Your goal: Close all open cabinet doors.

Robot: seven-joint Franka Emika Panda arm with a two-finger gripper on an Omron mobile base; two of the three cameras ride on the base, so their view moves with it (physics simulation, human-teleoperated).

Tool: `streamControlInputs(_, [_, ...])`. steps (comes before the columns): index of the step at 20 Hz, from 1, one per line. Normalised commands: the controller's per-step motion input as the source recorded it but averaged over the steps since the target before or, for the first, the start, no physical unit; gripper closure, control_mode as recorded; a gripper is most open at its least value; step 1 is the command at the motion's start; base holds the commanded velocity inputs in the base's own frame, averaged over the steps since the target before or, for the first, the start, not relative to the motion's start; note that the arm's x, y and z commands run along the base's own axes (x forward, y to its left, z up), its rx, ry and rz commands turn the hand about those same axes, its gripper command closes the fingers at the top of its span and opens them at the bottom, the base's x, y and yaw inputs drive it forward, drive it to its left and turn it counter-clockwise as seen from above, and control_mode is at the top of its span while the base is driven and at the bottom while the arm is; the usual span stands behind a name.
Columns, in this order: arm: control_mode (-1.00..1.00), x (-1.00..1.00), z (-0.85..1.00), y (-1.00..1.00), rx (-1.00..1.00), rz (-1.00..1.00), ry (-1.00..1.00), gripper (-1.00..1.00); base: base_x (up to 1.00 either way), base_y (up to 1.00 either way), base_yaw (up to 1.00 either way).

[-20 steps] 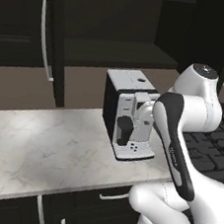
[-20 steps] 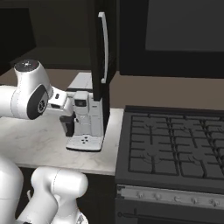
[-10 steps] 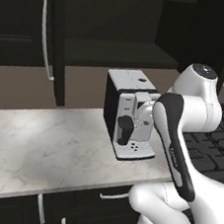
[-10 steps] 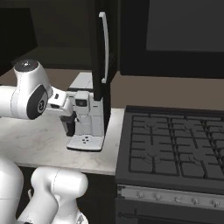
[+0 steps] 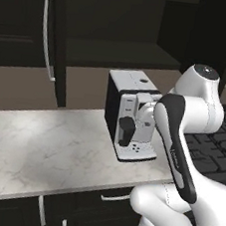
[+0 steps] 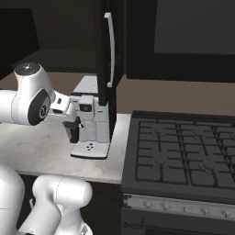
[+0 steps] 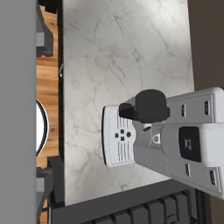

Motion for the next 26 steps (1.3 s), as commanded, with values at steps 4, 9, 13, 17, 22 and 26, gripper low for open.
streamControlInputs(4, [1.0, 0.0, 0.0, 0.0, 0.0, 0.0, 0.0, -1.0, -0.19, 0.11, 0.0])
streamControlInputs(9, [1.0, 0.0, 0.0, 0.0, 0.0, 0.0, 0.0, -1.0, -0.19, 0.09, 0.0])
streamControlInputs(13, [1.0, 0.0, 0.0, 0.0, 0.0, 0.0, 0.0, -1.0, -0.33, 0.11, 0.0])
streamControlInputs(17, [1.0, 0.0, 0.0, 0.0, 0.0, 0.0, 0.0, -1.0, -0.43, 0.06, 0.0])
streamControlInputs(22, [1.0, 0.0, 0.0, 0.0, 0.0, 0.0, 0.0, -1.0, -0.5, 0.07, 0.0])
streamControlInputs(26, [1.0, 0.0, 0.0, 0.0, 0.0, 0.0, 0.0, -1.0, -0.07, 0.45, 0.0])
